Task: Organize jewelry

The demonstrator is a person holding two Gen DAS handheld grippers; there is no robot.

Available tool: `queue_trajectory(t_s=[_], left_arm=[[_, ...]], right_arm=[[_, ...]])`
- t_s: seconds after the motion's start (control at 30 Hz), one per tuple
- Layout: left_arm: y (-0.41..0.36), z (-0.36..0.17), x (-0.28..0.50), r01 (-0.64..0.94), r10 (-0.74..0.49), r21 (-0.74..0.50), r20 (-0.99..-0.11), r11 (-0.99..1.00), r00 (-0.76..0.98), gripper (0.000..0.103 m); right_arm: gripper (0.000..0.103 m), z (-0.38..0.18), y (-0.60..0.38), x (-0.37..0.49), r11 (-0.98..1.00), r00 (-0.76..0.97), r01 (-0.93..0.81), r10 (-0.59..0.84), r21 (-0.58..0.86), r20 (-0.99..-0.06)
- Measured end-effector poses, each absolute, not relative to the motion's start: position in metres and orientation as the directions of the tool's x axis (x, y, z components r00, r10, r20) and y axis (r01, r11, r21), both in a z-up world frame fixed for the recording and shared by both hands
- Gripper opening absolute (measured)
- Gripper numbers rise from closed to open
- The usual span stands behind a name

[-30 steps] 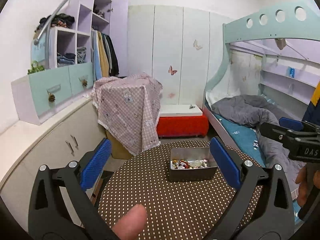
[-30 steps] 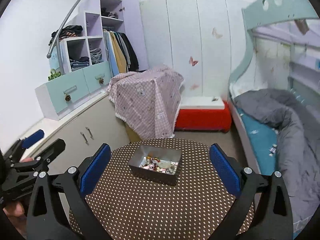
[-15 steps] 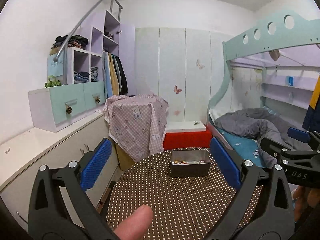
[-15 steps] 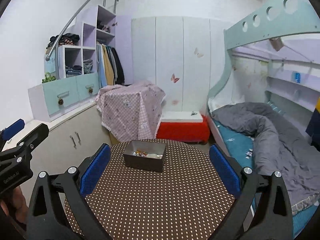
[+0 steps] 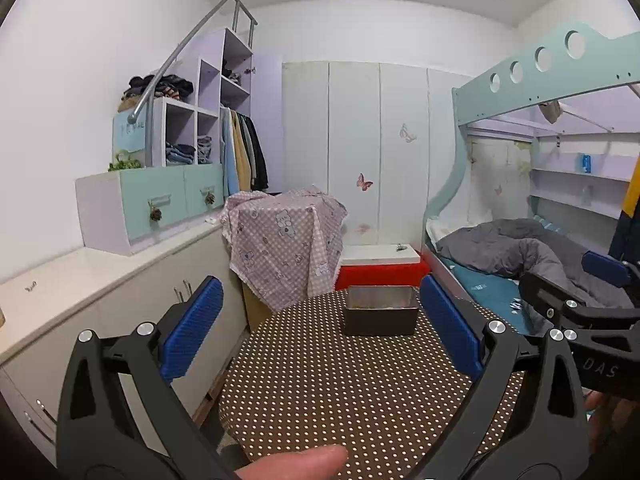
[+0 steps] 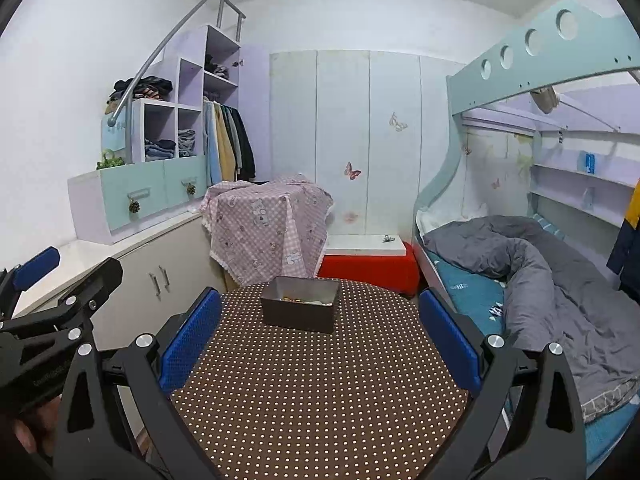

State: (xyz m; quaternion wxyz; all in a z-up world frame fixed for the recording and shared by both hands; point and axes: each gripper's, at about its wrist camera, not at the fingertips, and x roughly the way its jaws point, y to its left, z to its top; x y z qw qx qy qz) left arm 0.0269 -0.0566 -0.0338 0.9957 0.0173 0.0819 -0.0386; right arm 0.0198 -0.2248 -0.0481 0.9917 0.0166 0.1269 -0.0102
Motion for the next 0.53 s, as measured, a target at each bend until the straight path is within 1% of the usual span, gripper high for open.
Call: queue_trajectory(t_s=[0.13,0.37,0.47,0.53], left_arm=[[-0.0574,-0.0369,0.0229,0.065,-0.06,0.031,-0.156,0.997,0.986,0.097],[-0.0564,-0.0403,0.0241,0.045,-0.039,0.027,-0.178,0.999,0.983,0.097],[-0.0587,-0.0408,0.0237,0.018,-0.01,0.043,-0.175,0.999,0.985,0.097],[-0.0579,-0.0407,0.0234,0.019,-0.012,0.042,-0.176,0.999,0.984,0.097]], right_arm=[[0.095,-0.0507,-0.2282,0.0194,0.999,0.966,0.032,-0.021,0.039,-0.258],[0.095,-0.0522,-0.2322,0.0184,0.998,0.965,0.039,-0.025,0.052,-0.26],[0.095,-0.0529,-0.2307,0.0174,0.998,0.965,0.042,-0.027,0.053,-0.262],[0.095,-0.0528,-0.2302,0.0175,0.998,0.964,0.042,-0.027,0.052,-0.264]])
